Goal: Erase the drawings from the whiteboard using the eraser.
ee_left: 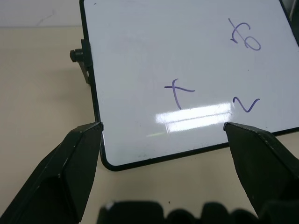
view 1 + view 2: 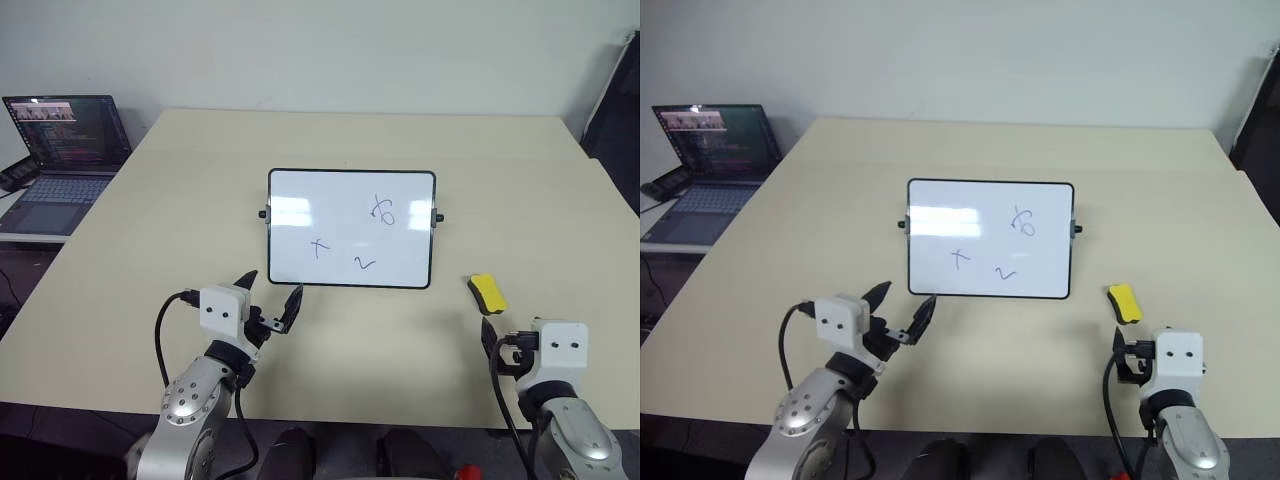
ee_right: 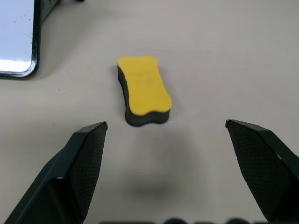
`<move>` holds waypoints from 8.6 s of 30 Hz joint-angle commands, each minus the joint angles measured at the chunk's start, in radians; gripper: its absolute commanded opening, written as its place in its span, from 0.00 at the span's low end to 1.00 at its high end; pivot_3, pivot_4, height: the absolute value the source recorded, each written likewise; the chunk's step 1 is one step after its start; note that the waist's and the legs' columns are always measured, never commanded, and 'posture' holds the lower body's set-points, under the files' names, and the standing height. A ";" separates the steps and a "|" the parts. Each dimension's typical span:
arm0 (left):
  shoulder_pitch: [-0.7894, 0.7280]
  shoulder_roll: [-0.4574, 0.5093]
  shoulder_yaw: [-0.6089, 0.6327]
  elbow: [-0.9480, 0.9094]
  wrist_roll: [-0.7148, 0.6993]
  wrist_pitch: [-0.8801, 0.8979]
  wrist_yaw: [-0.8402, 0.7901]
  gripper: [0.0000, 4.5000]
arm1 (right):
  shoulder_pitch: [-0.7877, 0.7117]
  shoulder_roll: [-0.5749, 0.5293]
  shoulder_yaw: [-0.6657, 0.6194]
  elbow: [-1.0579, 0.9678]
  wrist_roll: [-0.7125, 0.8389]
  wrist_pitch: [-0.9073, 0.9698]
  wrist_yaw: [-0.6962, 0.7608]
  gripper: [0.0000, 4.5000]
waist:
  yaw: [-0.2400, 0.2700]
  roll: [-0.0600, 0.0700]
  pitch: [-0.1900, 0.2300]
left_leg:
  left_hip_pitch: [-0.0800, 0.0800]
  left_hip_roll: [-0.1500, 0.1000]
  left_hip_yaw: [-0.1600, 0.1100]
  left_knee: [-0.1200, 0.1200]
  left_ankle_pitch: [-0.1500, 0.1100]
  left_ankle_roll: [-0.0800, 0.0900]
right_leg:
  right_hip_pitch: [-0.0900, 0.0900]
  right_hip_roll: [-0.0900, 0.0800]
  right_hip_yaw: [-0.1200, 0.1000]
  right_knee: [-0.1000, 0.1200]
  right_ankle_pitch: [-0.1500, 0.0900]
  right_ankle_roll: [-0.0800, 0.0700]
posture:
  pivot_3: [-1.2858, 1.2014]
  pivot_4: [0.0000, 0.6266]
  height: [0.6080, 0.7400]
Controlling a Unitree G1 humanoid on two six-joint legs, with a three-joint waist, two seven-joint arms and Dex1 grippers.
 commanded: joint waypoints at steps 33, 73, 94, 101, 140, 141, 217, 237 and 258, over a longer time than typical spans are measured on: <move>-0.105 -0.012 0.013 0.171 0.004 -0.160 -0.053 1.00 | -0.052 0.037 0.020 -0.009 -0.009 -0.040 -0.052 0.99 | 0.000 -0.002 0.001 | 0.000 0.000 0.000 0.000 0.000 0.000 | 0.000 0.000 0.000 0.000 0.000 0.000 | 0.52 0.24 1.00; -0.859 0.091 -0.274 0.826 -0.068 -0.317 -0.977 1.00 | -0.508 -0.068 -0.119 0.250 0.203 0.302 0.011 0.99 | -0.004 -0.002 0.002 | -0.003 -0.001 0.002 0.001 0.000 0.000 | -0.004 0.001 -0.003 0.002 0.000 0.000 | 0.52 0.24 1.00; -0.815 0.115 -0.265 0.753 -0.055 -0.322 -0.933 1.00 | -0.544 -0.067 -0.107 0.374 0.212 0.259 0.022 0.99 | -0.004 -0.002 0.002 | -0.003 -0.001 0.002 0.001 0.000 0.000 | -0.004 0.001 -0.003 0.002 0.000 0.000 | 0.52 0.24 1.00; -0.818 0.124 -0.264 0.747 -0.058 -0.319 -0.934 1.00 | -0.539 -0.058 -0.109 0.369 0.214 0.253 0.012 0.78 | -0.004 -0.002 0.002 | -0.003 -0.001 0.002 0.001 0.000 0.000 | -0.004 0.001 -0.003 0.002 0.000 0.000 | 0.52 0.24 1.00; -0.506 0.100 -0.204 0.427 0.265 -0.215 -0.285 1.00 | -0.541 -0.186 0.165 0.320 0.027 -0.070 0.098 0.30 | -0.005 -0.002 0.002 | -0.001 -0.001 0.002 0.002 0.000 0.000 | -0.004 0.001 -0.002 0.006 0.000 0.000 | 0.52 0.24 1.00; -0.501 0.101 -0.197 0.432 0.270 -0.209 -0.268 1.00 | -0.570 -0.182 0.188 0.342 0.014 -0.090 0.105 0.30 | -0.006 -0.002 0.002 | -0.001 -0.001 0.002 0.002 0.000 0.000 | -0.004 0.001 -0.002 0.006 0.000 0.000 | 0.52 0.24 1.00; -0.620 0.009 -0.197 0.617 0.290 -0.292 -0.200 1.00 | -1.230 -0.072 0.366 1.131 -0.245 -0.397 0.136 0.30 | -0.005 -0.003 0.003 | -0.006 -0.001 0.002 0.014 0.001 -0.001 | -0.010 0.000 -0.002 0.017 0.000 0.001 | 0.52 0.24 1.00; -0.608 0.015 -0.198 0.587 0.290 -0.264 -0.191 1.00 | -0.953 -0.154 0.419 0.830 -0.273 -0.194 0.247 0.30 | -0.003 -0.003 0.003 | -0.002 -0.001 0.000 0.015 0.001 -0.001 | -0.004 0.000 -0.003 0.017 0.000 0.001 | 0.52 0.24 1.00; -0.600 0.007 -0.209 0.588 0.290 -0.263 -0.199 1.00 | -1.184 -0.052 0.368 1.022 -0.250 -0.422 0.136 0.30 | -0.006 -0.003 0.004 | -0.009 -0.001 0.002 0.012 0.002 -0.002 | -0.012 0.000 -0.002 0.016 0.000 0.000 | 0.52 0.24 1.00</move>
